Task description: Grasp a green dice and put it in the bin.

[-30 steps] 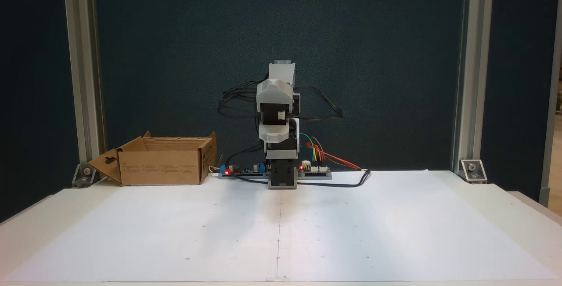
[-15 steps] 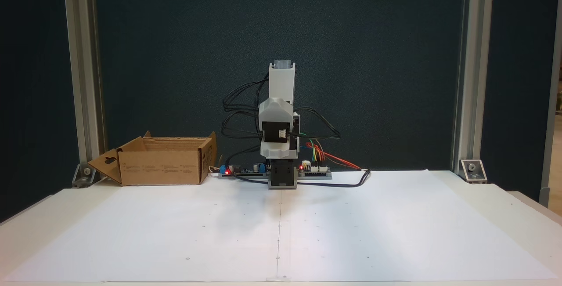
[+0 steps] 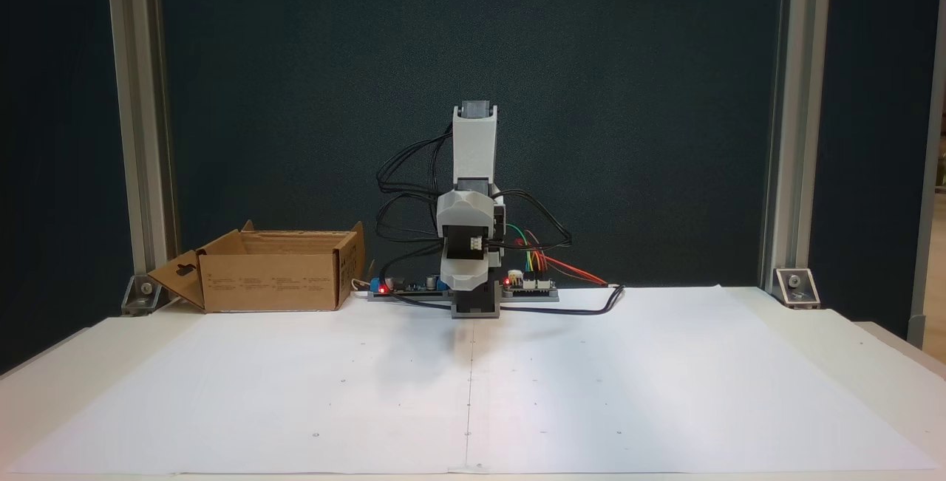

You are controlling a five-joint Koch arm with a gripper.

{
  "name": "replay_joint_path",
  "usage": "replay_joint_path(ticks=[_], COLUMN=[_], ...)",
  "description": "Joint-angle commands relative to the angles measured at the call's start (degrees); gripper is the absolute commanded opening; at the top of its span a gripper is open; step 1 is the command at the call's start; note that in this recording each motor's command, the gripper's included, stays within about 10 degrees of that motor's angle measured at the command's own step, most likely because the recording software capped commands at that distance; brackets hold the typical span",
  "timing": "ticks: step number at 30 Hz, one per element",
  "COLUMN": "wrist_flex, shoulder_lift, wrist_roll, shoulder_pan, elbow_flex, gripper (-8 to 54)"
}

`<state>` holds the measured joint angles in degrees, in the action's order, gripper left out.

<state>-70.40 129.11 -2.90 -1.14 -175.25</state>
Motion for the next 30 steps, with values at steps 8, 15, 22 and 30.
replay_joint_path(ticks=[8, 15, 22, 30], wrist_flex=[-2.81, -2.37, -2.02, 1.93], shoulder_lift=[6.42, 6.33, 6.33, 6.33], wrist_roll=[1.23, 1.23, 1.23, 1.23], shoulder_pan=[-0.18, 0.18, 0.53, 0.62], elbow_flex=[-1.14, -2.02, -3.87, -3.96], gripper=[44.2, 44.3, 44.3, 44.3])
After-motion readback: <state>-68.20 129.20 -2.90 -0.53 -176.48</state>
